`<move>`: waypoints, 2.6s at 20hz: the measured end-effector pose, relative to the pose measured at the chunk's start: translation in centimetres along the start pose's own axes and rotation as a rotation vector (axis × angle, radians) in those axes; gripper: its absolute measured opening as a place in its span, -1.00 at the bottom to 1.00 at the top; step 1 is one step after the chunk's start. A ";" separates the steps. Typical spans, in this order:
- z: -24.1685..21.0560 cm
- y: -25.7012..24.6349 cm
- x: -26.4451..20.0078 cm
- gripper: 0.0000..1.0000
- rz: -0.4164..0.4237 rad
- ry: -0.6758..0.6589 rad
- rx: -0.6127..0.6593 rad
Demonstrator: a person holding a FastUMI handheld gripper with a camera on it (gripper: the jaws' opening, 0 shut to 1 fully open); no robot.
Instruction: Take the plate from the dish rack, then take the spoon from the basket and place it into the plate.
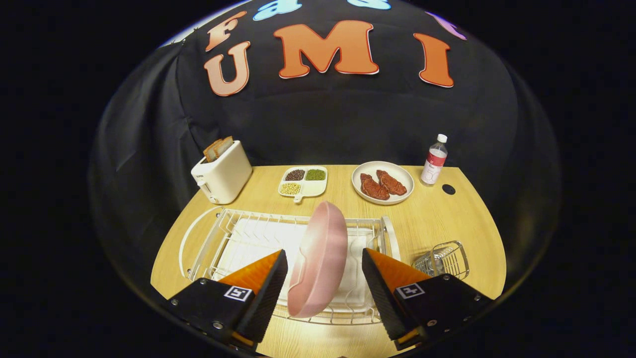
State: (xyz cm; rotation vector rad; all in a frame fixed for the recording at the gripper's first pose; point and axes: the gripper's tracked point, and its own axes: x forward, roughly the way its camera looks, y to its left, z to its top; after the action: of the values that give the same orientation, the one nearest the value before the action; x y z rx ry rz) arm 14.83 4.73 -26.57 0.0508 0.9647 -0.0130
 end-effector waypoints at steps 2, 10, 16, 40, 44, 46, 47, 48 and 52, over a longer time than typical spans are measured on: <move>-0.5 0.3 1.1 0.65 0.003 0.056 0.031; -3.6 0.9 5.1 0.31 -0.022 0.231 0.087; -4.8 0.4 6.2 -0.01 -0.080 0.268 0.072; -4.1 -1.6 -6.5 -0.43 0.053 0.023 0.112; -7.4 -2.1 -8.2 -0.43 0.095 0.018 0.079; -9.7 -2.4 -8.3 -0.43 0.107 0.038 0.066; -10.8 -2.4 -8.3 -0.43 0.115 0.054 0.068; -11.9 -2.5 -8.0 -0.43 0.120 0.071 0.072; -15.1 -2.1 -7.5 -0.43 0.151 0.115 0.092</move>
State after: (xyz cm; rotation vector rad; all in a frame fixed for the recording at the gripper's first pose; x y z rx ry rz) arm -1.89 3.26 -29.11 0.2106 1.0725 0.0854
